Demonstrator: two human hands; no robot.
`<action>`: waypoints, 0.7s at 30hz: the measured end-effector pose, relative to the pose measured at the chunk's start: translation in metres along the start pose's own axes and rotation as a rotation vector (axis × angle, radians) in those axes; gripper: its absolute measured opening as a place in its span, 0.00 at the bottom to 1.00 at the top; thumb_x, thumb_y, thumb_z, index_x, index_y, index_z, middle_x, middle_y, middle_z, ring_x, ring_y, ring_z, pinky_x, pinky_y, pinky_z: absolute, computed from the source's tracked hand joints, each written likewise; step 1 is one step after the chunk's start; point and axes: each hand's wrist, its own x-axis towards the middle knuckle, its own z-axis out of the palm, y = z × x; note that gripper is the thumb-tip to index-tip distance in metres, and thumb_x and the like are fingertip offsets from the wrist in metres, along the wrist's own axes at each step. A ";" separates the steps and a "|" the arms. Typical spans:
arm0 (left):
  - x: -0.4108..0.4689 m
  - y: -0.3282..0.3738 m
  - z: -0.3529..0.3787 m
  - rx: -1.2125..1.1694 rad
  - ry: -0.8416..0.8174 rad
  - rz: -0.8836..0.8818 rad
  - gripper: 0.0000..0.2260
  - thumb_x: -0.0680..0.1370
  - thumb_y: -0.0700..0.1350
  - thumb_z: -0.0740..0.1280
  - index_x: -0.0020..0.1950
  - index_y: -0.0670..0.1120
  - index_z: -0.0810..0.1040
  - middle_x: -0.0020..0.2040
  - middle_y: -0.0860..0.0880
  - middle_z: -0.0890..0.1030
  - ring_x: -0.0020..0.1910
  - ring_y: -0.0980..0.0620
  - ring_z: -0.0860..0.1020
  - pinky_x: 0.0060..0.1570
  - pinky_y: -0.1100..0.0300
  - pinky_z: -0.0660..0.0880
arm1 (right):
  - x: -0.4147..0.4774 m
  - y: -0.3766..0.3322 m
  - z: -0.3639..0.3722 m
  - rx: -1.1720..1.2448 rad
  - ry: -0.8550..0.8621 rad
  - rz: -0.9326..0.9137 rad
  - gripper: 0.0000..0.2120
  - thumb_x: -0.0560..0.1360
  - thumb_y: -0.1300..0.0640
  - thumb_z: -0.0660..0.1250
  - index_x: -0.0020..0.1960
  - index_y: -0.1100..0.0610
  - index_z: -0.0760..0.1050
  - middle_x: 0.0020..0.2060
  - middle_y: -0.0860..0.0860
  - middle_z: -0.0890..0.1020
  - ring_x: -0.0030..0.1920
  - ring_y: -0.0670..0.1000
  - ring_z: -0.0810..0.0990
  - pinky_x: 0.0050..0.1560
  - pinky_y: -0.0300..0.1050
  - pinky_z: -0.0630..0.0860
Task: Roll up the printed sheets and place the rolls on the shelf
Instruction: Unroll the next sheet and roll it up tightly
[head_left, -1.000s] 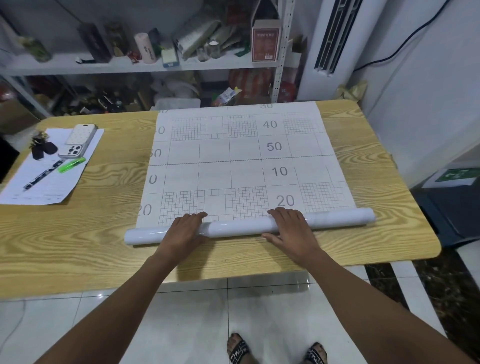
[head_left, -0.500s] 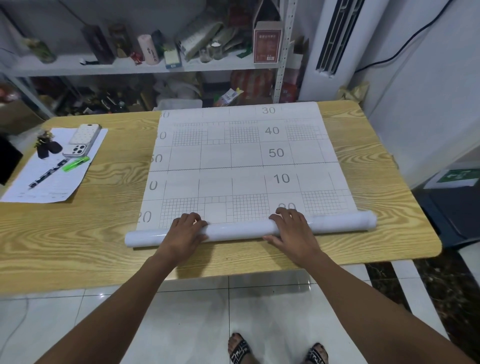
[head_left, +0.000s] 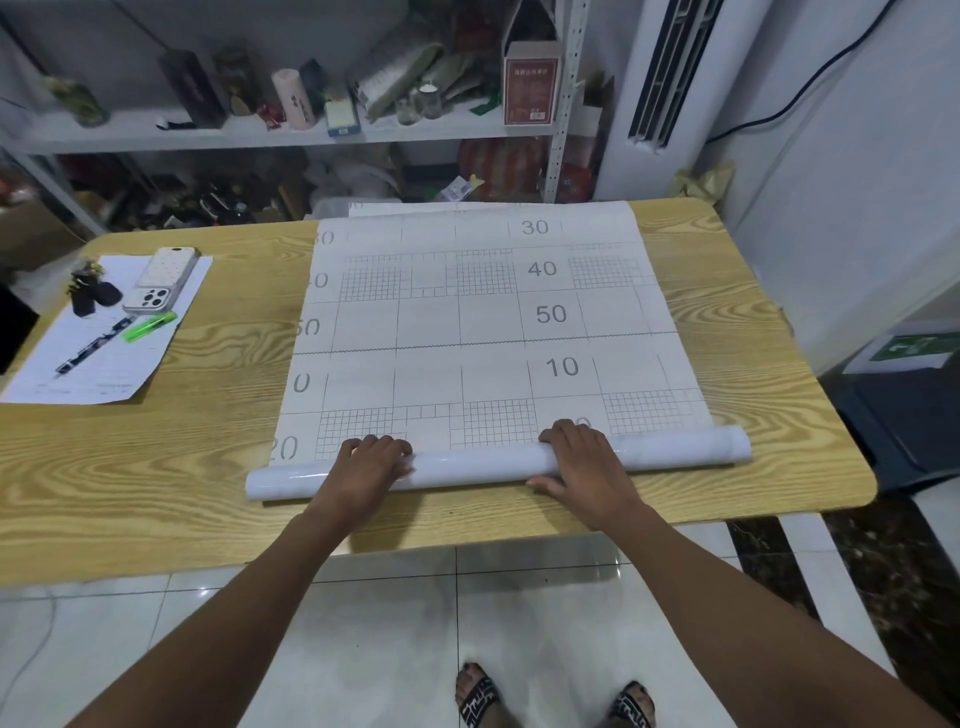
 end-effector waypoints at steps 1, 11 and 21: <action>0.001 -0.001 0.000 0.008 0.002 0.008 0.09 0.79 0.47 0.61 0.57 0.46 0.74 0.52 0.49 0.78 0.53 0.46 0.73 0.58 0.52 0.60 | 0.000 0.000 -0.001 0.001 0.000 -0.003 0.27 0.69 0.38 0.68 0.59 0.57 0.72 0.53 0.53 0.74 0.51 0.55 0.73 0.54 0.50 0.69; 0.000 0.004 0.001 0.072 0.103 0.046 0.12 0.73 0.51 0.63 0.54 0.46 0.73 0.48 0.45 0.77 0.41 0.45 0.76 0.40 0.53 0.72 | 0.003 -0.001 -0.003 0.033 -0.006 0.009 0.26 0.72 0.41 0.66 0.61 0.59 0.72 0.56 0.54 0.73 0.54 0.57 0.70 0.58 0.48 0.67; 0.006 0.006 0.003 0.042 0.082 0.123 0.31 0.61 0.53 0.78 0.58 0.49 0.67 0.47 0.47 0.74 0.45 0.51 0.66 0.46 0.55 0.66 | 0.006 -0.005 -0.005 -0.046 -0.022 0.024 0.23 0.76 0.43 0.61 0.63 0.59 0.71 0.56 0.55 0.72 0.54 0.57 0.69 0.58 0.48 0.65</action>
